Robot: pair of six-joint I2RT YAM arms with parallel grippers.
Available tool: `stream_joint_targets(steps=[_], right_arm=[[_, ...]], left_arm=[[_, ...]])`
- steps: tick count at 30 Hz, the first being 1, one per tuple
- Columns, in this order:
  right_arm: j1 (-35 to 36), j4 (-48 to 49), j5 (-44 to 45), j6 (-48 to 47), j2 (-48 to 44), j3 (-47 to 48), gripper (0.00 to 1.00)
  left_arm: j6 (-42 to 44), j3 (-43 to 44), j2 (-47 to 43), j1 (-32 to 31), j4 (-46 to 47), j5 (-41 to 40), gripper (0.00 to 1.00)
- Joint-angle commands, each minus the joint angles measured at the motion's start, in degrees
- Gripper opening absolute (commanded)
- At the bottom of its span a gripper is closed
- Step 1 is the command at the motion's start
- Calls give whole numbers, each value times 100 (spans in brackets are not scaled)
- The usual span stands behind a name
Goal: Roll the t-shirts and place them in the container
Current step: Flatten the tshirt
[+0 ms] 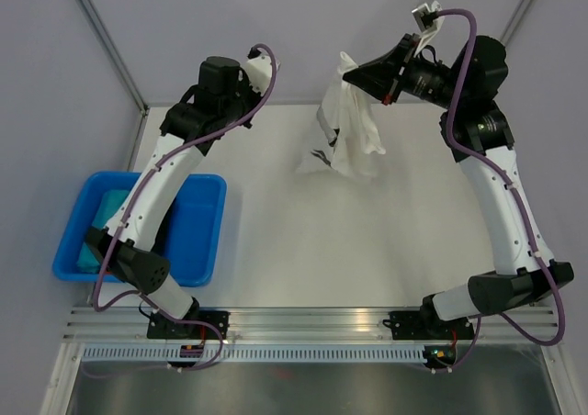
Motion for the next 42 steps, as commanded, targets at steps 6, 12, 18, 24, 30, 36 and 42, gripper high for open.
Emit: stream_joint_targets(steps=[6, 12, 18, 24, 30, 36, 42], right_arm=[[-92, -382, 2322, 924, -106, -1068, 0], [-250, -873, 3278, 884, 800, -1655, 40], [-480, -2068, 4931, -163, 1356, -1585, 75], [554, -1938, 4846, -165, 609, -2824, 68], [1602, -2015, 4502, 82, 1125, -3468, 63], [2034, -2096, 4580, 125, 2163, -2791, 68], [2026, -1823, 5687, 451, 2147, -2781, 65]], left_arm=[[-113, -186, -16, 128, -34, -109, 2], [-210, -422, 274, 128, -122, 356, 8], [-219, -1221, 29, 66, -412, 1042, 46], [-333, -2531, -665, 66, -465, 1201, 59], [-430, -3226, -1184, 66, -553, 1201, 61], [-465, -3280, -1238, 66, -561, 1209, 62], [-386, -3376, -1317, 66, -597, 1376, 63]])
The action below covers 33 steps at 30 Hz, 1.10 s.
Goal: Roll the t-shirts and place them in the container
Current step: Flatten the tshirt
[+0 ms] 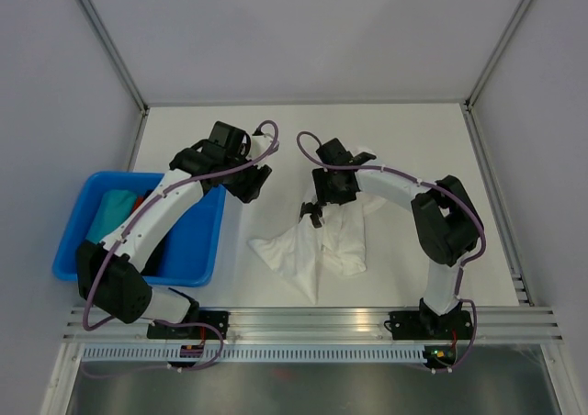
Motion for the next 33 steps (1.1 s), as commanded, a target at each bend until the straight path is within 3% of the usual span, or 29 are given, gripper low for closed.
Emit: stream_joint_targets(steps=[1, 7, 12, 20, 23, 26, 29, 33], right_arm=[[-14, 241, 753, 230, -238, 224, 64], [-101, 319, 1000, 239, -177, 57, 63], [-260, 460, 956, 257, -97, 189, 59], [-672, 899, 771, 336, -18, -363, 52], [-734, 1110, 675, 301, -106, -566, 39], [-761, 1154, 517, 248, -220, -663, 15], [-761, 1128, 481, 204, -545, -813, 0], [-770, 1049, 455, 55, -1413, -1050, 0]], left_arm=[[-126, -52, -128, -15, 31, 275, 63], [-117, -43, 180, -146, 4, 732, 68], [32, -306, 583, -813, 109, 618, 76], [155, -886, 1418, -1140, 1101, 161, 80], [103, -974, 1612, -1140, 1304, 11, 79], [50, -1027, 1928, -1140, 1375, -85, 72], [58, -1123, 2087, -1140, 1428, -112, 51], [146, -1168, 2192, -1140, 1559, -138, 2]])
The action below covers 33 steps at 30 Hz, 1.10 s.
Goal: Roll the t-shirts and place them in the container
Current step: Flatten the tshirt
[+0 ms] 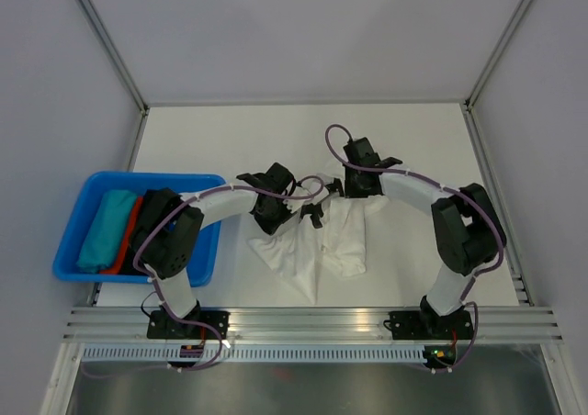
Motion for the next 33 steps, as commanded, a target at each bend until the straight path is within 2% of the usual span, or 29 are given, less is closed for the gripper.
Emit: stream_joint_targets(steps=[1, 6, 14, 15, 17, 18, 19, 20, 22, 23, 24, 26, 29, 33], right_arm=[[-9, 9, -124, -164, -998, -187, 0], [-202, 61, -493, -77, -2138, -670, 0], [-519, -263, -415, 248, -3424, -1611, 0], [-554, -307, -432, 266, -3695, -1664, 0], [-563, -325, -450, 328, -3907, -1787, 0], [-563, -360, -441, 328, -4048, -1813, 0], [-563, -395, -424, 337, -4084, -1840, 0], [-563, -431, -397, 346, -4119, -1840, 0], [-563, -448, -336, 372, -4181, -1875, 0], [-563, -440, -327, 389, -4207, -1893, 0], [-571, -414, -335, 398, -4251, -1910, 0], [-571, -413, -336, 416, -4260, -1893, 0], [-571, -431, -379, 416, -4269, -1866, 0], [-580, -492, -301, 398, -4330, -1884, 0]], left_arm=[[142, 12, 129, -14, 331, -118, 2], [353, 503, 498, 64, 560, -1102, 2], [274, 2455, 1122, 706, 552, -1779, 2], [292, 2543, 1053, 715, 525, -1736, 2], [362, 2483, 634, 654, 420, -1114, 3], [379, 2413, 439, 601, 315, -877, 8], [397, 2273, 272, 531, 175, -448, 19], [397, 2193, 123, 287, -201, -287, 42], [397, 1763, -352, -204, -476, 203, 63], [449, 1570, -519, -373, -651, 407, 91], [467, 1151, -790, -540, -670, 548, 99], [494, 779, -968, -996, -705, 698, 100], [354, 347, -952, -1358, -714, 524, 100], [257, 215, -469, -1552, -627, 304, 100]])
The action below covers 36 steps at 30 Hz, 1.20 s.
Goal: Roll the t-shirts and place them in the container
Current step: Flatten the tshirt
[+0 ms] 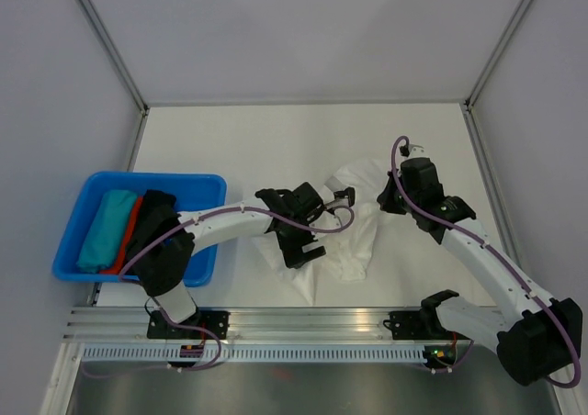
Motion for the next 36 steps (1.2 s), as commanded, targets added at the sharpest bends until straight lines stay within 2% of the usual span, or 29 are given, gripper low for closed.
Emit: stream_joint_targets(steps=[1, 2, 4, 5, 6, 7, 11, 13, 16, 20, 23, 24, 26, 30, 36], right_arm=[[-29, -31, 132, 66, -173, -13, 0], [-21, -57, 150, 57, -199, 4, 0], [-21, -154, 211, 40, -252, 83, 0], [-29, -215, 273, -4, -296, 127, 0], [-47, -320, 308, -30, -340, 241, 0], [-56, -374, 343, -65, -375, 312, 0], [-91, -602, 405, -311, -437, 873, 0], [-117, -682, 449, -618, -297, 1444, 0], [-222, -621, 476, -1013, 291, 2358, 0], [-389, -357, 352, -1226, 1580, 3343, 0], [-504, -575, 222, -1191, 2355, 4256, 0], [-495, -698, 142, -1191, 2454, 4615, 0], [-495, -647, -7, -1199, 2438, 4750, 0], [-495, -926, 219, -1506, 2086, 5153, 0], [-495, -1928, 115, -1727, 1576, 6286, 0]], left_arm=[[-121, -76, 471, -9, 66, -173, 97], [-113, -67, 543, -9, 102, -278, 87], [-104, -15, 640, 34, 181, -507, 58], [-104, 12, 614, 69, 190, -473, 37], [-113, 47, 570, 96, 208, -403, 24], [-130, 56, 517, 131, 251, -333, 3], [-140, 30, 158, 289, 375, -446, 2], [-96, 30, -176, 394, 357, -263, 2], [19, -120, -756, 412, 322, 140, 2], [-95, -374, -1319, 404, 243, 748, 2], [-8, -480, -1644, 404, 138, 539, 2], [27, -472, -1741, 412, 111, 451, 2], [98, -358, -1979, 439, -3, 187, 2], [28, 501, -2050, 527, -495, 20, 2], [-298, 2425, -2022, 527, -1769, 652, 2]])
